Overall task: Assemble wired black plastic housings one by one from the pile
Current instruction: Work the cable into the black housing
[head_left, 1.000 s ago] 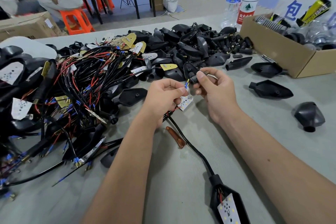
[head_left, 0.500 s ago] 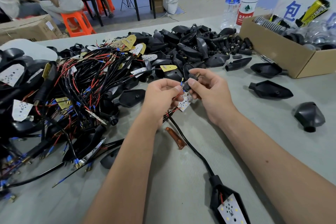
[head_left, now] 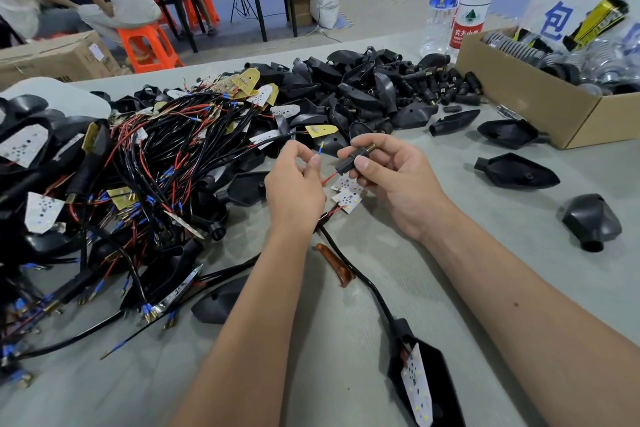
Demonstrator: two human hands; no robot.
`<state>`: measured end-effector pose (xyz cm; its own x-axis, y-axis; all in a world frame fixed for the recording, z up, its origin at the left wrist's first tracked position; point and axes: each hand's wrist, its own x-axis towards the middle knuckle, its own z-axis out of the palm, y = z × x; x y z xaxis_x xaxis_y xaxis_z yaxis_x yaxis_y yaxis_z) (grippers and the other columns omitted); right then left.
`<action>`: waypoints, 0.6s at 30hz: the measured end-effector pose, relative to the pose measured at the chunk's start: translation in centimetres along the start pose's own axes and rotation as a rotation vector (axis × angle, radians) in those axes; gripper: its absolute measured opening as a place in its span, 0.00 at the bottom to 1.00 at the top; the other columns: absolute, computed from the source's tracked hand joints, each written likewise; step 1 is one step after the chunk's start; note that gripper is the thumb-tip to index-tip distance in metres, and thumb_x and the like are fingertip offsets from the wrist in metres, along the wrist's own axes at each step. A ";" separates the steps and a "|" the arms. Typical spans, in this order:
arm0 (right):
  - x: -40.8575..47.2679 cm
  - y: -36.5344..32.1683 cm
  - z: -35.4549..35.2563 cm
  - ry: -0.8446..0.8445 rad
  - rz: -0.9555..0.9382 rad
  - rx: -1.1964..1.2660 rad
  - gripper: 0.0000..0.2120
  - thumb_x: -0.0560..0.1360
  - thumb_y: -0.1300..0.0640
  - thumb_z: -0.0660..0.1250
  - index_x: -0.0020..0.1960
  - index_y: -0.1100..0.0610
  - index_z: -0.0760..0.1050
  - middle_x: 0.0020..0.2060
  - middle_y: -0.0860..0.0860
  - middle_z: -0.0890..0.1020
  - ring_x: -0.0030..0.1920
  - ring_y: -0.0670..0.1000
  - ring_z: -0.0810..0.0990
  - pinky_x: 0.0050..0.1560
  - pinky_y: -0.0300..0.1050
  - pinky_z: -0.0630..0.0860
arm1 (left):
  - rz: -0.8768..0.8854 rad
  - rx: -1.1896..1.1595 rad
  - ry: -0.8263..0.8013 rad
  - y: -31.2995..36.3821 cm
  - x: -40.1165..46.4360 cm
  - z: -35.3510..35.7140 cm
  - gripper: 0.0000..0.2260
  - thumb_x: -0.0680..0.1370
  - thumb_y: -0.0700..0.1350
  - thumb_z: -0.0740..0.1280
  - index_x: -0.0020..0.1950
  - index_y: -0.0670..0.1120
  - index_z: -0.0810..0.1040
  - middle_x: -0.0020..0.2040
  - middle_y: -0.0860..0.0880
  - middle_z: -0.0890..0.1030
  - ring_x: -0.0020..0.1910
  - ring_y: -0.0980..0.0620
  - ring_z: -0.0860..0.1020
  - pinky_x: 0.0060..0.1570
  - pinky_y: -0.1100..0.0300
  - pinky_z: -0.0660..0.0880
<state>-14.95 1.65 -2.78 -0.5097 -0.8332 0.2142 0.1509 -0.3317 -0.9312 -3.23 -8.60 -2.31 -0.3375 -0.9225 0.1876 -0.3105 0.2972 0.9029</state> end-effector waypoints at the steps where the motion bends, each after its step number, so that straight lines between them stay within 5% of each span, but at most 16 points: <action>1: 0.0 0.0 0.0 0.001 0.001 -0.010 0.12 0.80 0.71 0.65 0.61 0.62 0.76 0.54 0.58 0.86 0.42 0.49 0.81 0.45 0.41 0.76 | 0.001 -0.004 0.015 0.0 0.0 0.0 0.07 0.84 0.46 0.65 0.46 0.50 0.73 0.35 0.47 0.82 0.32 0.48 0.81 0.42 0.50 0.80; 5: -0.1 0.0 0.3 -0.030 -0.005 -0.064 0.12 0.80 0.72 0.65 0.60 0.61 0.78 0.52 0.58 0.86 0.43 0.50 0.81 0.46 0.40 0.78 | -0.005 -0.106 0.078 0.6 -0.2 0.4 0.07 0.83 0.46 0.66 0.45 0.50 0.74 0.34 0.52 0.80 0.29 0.62 0.79 0.31 0.68 0.69; 13: -0.5 -0.2 0.8 -0.065 -0.054 -0.219 0.18 0.75 0.72 0.72 0.59 0.58 0.72 0.51 0.64 0.84 0.46 0.55 0.84 0.48 0.50 0.82 | -0.137 -0.349 0.099 0.9 -0.9 2.0 0.04 0.83 0.44 0.65 0.49 0.49 0.74 0.36 0.48 0.82 0.36 0.49 0.81 0.50 0.43 0.82; 16: -0.5 0.0 1.1 0.015 -0.121 -0.401 0.17 0.75 0.70 0.73 0.57 0.58 0.71 0.47 0.58 0.85 0.38 0.47 0.81 0.42 0.47 0.82 | -0.134 -0.337 0.067 0.9 -0.8 2.1 0.04 0.84 0.43 0.64 0.50 0.49 0.77 0.31 0.53 0.81 0.33 0.53 0.81 0.46 0.50 0.83; 18: -0.5 -0.1 1.2 0.074 -0.099 -0.294 0.17 0.76 0.71 0.71 0.58 0.59 0.69 0.47 0.57 0.83 0.38 0.50 0.84 0.40 0.46 0.83 | -0.108 -0.295 0.075 1.2 -0.9 2.0 0.08 0.84 0.43 0.64 0.47 0.51 0.79 0.29 0.57 0.81 0.27 0.60 0.79 0.35 0.61 0.77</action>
<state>-13.73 1.53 -2.47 -0.5719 -0.7651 0.2958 -0.1485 -0.2581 -0.9546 -5.05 -6.94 -2.18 -0.2468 -0.9636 0.1029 -0.0665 0.1228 0.9902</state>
